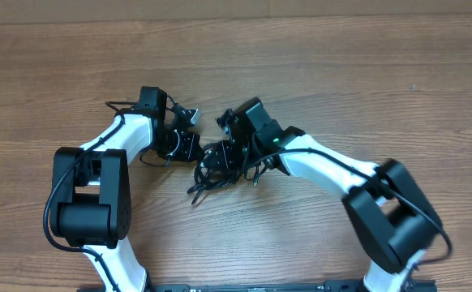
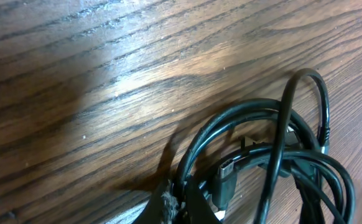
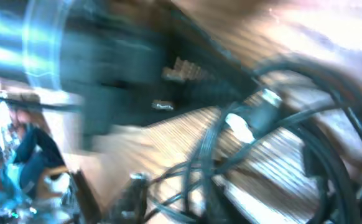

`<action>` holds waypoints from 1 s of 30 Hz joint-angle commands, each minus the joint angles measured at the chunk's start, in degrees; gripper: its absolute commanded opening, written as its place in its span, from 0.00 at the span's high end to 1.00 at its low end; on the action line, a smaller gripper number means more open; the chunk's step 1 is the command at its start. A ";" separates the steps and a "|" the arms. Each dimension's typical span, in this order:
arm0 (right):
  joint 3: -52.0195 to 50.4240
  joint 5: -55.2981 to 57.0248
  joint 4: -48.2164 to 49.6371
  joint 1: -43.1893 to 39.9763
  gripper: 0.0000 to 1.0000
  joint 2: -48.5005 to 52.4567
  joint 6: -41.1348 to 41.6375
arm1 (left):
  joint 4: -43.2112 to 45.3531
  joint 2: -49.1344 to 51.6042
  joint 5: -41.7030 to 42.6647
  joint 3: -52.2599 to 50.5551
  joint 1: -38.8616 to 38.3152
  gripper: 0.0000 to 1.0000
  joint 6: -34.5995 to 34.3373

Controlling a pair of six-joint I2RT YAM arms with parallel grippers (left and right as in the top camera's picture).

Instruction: Untangle cables

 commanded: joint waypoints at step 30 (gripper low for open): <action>0.85 31.04 -3.78 0.57 0.66 1.27 16.52 | -1.79 0.83 1.31 1.05 -0.79 0.96 8.09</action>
